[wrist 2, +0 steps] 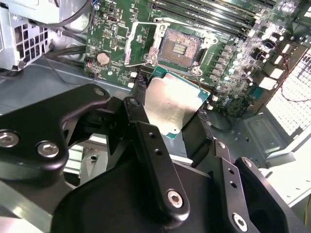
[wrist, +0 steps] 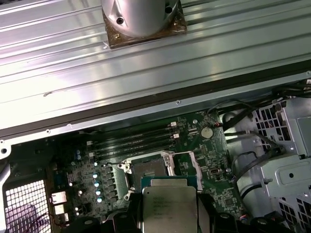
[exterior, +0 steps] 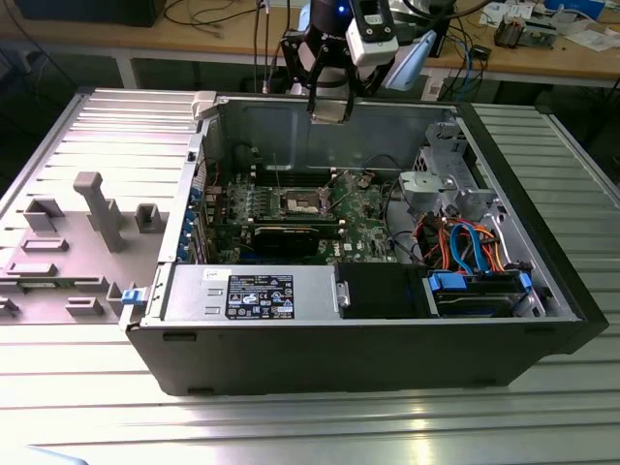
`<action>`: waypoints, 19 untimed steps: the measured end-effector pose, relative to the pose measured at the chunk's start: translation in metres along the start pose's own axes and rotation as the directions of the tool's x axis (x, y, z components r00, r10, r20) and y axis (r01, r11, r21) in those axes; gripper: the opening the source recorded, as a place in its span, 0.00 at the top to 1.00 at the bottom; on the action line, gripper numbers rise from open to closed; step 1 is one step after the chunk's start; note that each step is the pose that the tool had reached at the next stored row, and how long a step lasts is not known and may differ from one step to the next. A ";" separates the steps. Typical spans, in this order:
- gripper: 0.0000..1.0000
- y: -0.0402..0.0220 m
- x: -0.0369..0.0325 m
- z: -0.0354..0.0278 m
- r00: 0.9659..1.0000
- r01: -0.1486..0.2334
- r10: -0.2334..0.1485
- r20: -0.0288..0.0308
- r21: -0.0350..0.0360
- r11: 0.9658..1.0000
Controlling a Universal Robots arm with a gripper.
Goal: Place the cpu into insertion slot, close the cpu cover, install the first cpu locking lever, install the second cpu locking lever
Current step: 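Place the cpu into insertion slot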
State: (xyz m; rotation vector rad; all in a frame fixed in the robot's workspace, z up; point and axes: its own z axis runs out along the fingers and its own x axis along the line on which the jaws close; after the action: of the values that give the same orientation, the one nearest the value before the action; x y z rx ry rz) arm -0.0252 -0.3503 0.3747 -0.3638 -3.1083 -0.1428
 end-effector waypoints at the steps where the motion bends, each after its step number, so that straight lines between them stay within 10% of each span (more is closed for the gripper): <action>1: 0.45 0.0000 0.0000 0.0003 1.000 -0.011 0.011 0.001 0.000 1.000; 19: 0.45 -0.0003 0.0006 0.0016 0.991 -0.131 0.132 0.012 -0.003 0.991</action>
State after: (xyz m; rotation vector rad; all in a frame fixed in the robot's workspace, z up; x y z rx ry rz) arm -0.0258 -0.3503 0.3732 -0.5697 -3.0833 -0.1437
